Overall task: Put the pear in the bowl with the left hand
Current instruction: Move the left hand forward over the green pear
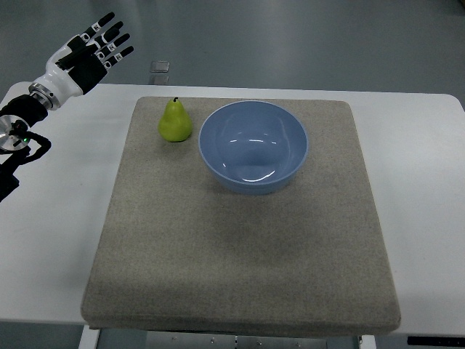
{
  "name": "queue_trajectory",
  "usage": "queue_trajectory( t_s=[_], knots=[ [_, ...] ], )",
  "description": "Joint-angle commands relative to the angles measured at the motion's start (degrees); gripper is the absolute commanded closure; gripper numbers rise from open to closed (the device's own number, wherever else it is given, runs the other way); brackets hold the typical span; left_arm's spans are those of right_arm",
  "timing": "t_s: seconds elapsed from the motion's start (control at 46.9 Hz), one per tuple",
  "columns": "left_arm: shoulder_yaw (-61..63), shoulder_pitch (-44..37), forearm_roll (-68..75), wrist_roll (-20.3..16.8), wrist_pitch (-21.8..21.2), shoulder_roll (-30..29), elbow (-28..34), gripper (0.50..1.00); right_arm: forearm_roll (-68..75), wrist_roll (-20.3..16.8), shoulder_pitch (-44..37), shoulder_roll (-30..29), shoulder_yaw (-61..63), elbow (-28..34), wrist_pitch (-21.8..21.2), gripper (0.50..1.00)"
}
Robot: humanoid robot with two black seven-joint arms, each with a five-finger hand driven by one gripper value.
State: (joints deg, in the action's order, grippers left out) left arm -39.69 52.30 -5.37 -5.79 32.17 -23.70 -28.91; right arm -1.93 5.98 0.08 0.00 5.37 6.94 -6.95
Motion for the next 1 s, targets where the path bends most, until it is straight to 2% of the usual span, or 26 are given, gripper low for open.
queue_trajectory(
  t_s=[0.0,0.683,0.982],
  knots=[
    [0.05,0.0,0.09,-0.01,0.09,-0.03,0.0,0.504,0.0,0.0,0.01,0.0,-0.01,0.01,0.0,0.574],
    [0.23,2.19,0.53,-0.01,0.88,-0.21,2.46,0.504,0.0,0.0,0.01,0.0,-0.01,0.01,0.0,0.574],
    [0.23,3.16,14.84,-0.01,2.81,-0.39,2.37,0.504,0.0,0.0,0.01,0.0,-0.01,0.01,0.0,0.574]
  ],
)
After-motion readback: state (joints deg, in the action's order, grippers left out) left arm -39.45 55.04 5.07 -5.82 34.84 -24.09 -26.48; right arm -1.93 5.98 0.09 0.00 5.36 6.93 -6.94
